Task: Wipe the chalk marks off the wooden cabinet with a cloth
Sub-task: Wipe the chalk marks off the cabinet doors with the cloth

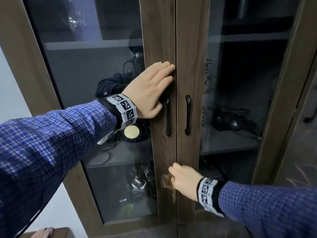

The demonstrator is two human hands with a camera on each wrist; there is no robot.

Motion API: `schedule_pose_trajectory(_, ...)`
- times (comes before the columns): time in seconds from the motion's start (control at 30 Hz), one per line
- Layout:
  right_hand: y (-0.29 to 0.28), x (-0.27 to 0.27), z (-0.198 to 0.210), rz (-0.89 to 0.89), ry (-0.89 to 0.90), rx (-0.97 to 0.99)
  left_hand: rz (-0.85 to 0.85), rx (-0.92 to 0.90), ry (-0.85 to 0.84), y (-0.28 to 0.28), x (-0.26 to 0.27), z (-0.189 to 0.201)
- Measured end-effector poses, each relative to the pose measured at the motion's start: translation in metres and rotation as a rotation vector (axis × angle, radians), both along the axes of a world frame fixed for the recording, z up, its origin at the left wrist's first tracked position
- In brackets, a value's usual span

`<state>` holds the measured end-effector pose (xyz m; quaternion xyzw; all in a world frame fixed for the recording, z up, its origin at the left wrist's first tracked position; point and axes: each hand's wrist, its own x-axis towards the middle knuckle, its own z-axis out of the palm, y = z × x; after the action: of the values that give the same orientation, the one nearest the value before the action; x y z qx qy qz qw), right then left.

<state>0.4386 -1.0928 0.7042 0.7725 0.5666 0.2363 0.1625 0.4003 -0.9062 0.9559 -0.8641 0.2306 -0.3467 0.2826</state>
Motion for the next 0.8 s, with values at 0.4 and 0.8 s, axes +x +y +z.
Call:
schedule_pose_trajectory(0.4, -0.009, 0.006, -0.004, -0.058, -0.012, -0.14, 0.012, -0.046, -0.013, -0.009, -0.002, -0.007)
schedule_pose_trajectory(0.8, -0.134, 0.026, 0.003, -0.453, 0.538, 0.02, 0.062, -0.125, -0.035, -0.055, -0.007, -0.029)
